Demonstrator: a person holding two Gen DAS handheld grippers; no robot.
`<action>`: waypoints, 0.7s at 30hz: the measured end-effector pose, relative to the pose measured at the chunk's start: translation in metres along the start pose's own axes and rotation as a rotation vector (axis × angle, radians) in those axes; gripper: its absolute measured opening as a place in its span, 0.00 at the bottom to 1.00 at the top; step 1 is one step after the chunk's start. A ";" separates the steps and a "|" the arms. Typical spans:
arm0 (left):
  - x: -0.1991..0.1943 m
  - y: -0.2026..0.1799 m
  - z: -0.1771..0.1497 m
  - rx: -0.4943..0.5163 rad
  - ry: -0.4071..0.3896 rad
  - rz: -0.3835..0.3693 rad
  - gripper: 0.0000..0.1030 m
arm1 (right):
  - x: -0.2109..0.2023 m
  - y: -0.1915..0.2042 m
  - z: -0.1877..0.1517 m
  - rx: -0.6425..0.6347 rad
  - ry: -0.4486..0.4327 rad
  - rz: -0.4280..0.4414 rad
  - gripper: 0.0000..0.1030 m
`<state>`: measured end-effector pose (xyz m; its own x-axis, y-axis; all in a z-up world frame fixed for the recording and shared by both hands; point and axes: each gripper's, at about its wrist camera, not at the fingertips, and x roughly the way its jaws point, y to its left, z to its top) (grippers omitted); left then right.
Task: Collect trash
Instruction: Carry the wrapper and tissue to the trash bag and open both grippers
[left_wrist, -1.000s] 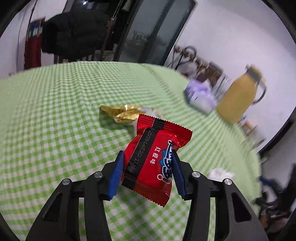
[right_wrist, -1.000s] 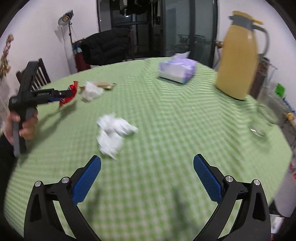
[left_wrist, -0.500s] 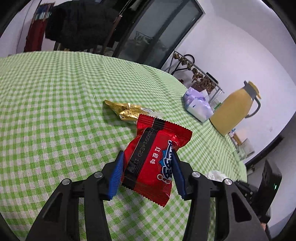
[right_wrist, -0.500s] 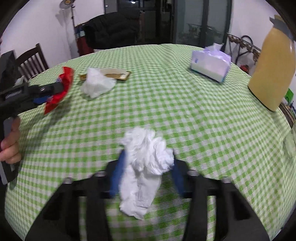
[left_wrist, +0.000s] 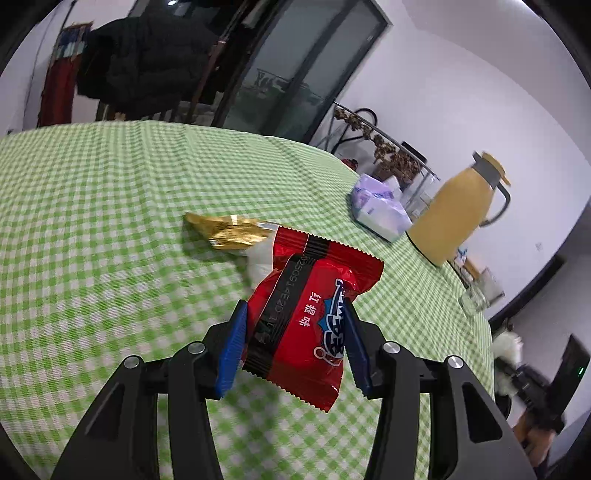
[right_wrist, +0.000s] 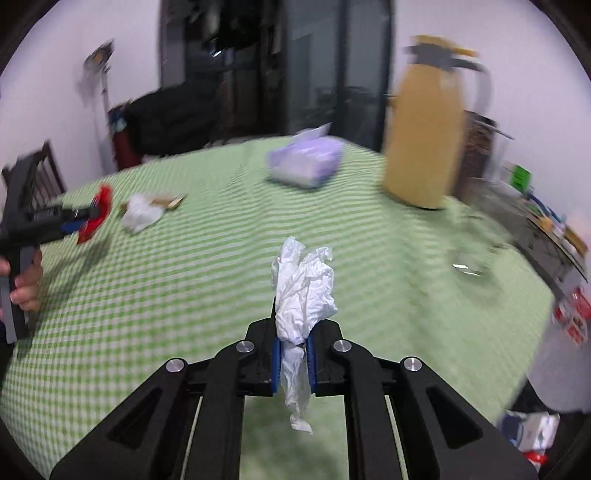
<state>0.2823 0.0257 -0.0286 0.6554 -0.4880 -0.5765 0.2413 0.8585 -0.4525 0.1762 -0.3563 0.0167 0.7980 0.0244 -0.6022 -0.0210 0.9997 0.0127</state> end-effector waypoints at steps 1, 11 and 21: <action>-0.001 -0.006 0.000 0.013 -0.003 -0.006 0.45 | -0.014 -0.019 -0.001 0.022 -0.019 -0.023 0.11; -0.015 -0.106 -0.007 0.149 -0.039 -0.073 0.45 | -0.112 -0.205 -0.077 0.241 -0.019 -0.336 0.11; -0.015 -0.274 -0.021 0.271 0.005 -0.276 0.45 | -0.135 -0.327 -0.183 0.372 0.215 -0.479 0.11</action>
<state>0.1911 -0.2055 0.0901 0.5358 -0.7071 -0.4614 0.5891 0.7046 -0.3956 -0.0349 -0.6865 -0.0517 0.5275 -0.3878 -0.7559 0.5490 0.8346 -0.0450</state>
